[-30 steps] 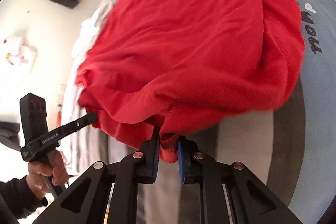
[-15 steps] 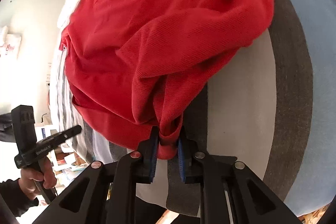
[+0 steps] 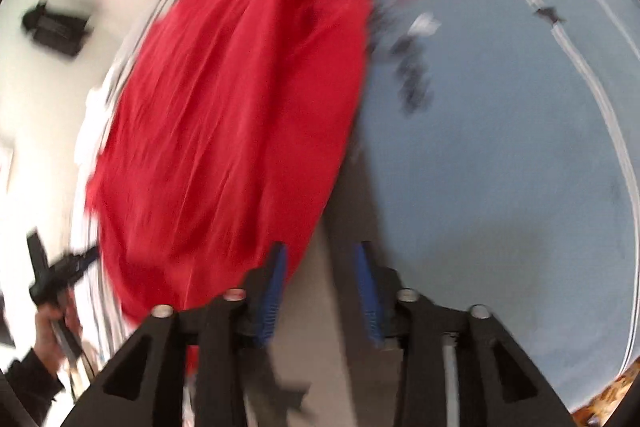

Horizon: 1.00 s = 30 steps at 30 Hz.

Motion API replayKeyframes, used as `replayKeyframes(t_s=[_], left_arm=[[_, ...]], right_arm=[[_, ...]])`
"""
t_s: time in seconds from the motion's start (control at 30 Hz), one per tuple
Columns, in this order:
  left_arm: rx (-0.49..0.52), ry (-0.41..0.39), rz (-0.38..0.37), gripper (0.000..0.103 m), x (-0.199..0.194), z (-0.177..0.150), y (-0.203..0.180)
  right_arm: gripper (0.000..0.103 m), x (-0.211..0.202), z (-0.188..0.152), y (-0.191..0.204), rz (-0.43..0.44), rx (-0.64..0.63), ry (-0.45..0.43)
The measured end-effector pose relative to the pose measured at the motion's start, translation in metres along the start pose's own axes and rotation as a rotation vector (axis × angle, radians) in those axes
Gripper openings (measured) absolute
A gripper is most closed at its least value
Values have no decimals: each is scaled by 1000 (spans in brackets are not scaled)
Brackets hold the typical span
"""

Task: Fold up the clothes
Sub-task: 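Lower the red shirt flat and smooth it with both grippers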

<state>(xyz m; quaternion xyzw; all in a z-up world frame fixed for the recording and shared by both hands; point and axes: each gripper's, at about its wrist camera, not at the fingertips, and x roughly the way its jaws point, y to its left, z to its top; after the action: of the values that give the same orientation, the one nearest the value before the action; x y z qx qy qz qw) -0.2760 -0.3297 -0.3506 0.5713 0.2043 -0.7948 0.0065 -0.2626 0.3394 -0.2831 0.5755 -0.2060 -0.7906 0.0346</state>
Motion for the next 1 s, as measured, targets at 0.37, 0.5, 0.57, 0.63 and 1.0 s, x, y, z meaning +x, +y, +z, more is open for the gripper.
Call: replayKeyframes(t_s=[0.37, 0.5, 0.57, 0.63, 1.0], left_arm=[[104, 22, 82, 30, 14, 10, 0], [112, 28, 95, 30, 13, 9, 5], [115, 29, 101, 30, 12, 8, 8], [116, 33, 107, 30, 11, 8, 10], [135, 61, 152, 30, 2, 2, 26]], right_arm=[[42, 51, 109, 3, -19, -5, -115], [42, 73, 139, 7, -11, -19, -127], [41, 80, 151, 9, 6, -26, -123], [7, 82, 164, 7, 2, -23, -115], [3, -21, 181, -70, -93, 114, -276]])
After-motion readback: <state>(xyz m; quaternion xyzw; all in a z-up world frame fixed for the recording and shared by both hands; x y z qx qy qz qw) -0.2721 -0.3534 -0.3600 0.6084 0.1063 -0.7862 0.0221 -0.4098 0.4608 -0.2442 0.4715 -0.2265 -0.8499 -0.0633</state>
